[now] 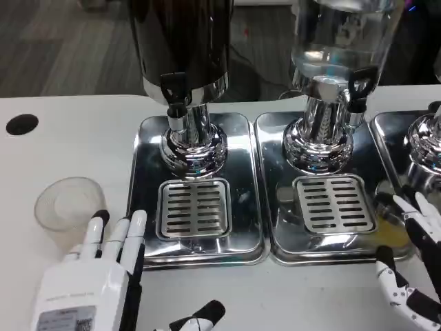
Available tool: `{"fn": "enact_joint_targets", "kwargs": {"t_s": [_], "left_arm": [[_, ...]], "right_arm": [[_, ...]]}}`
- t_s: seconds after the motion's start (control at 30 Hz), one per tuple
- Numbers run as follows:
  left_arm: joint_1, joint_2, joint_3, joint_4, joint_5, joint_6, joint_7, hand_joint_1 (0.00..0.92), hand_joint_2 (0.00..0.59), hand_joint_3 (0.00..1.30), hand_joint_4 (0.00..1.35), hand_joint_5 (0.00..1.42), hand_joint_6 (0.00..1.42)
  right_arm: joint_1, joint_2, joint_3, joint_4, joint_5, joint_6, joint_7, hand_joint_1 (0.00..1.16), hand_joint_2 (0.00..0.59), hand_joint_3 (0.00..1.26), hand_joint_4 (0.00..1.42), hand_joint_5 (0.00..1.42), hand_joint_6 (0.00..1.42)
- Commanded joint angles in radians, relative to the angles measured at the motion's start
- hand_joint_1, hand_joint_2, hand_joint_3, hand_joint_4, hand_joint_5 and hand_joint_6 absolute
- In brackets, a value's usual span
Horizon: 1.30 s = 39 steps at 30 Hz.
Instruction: Grasp the cup under the faucet to collect the drink, then remove the cup.
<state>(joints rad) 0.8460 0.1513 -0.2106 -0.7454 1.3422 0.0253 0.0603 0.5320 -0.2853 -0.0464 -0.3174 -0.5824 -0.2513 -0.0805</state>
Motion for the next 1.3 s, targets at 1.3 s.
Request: {"fn": "enact_joint_targets", "kwargs": {"t_s": [1.3], "left_arm": [[-0.249, 0.047, 0.358, 0.099, -0.343, 0.162, -0.131, 0.000, 0.076, 0.06, 0.00, 0.12, 0.35]], "right_arm": [[0.069, 0.004, 0.022, -0.037, 0.066, -0.061, -0.001, 0.58, 0.519, 0.19, 0.00, 0.00, 0.00]]}}
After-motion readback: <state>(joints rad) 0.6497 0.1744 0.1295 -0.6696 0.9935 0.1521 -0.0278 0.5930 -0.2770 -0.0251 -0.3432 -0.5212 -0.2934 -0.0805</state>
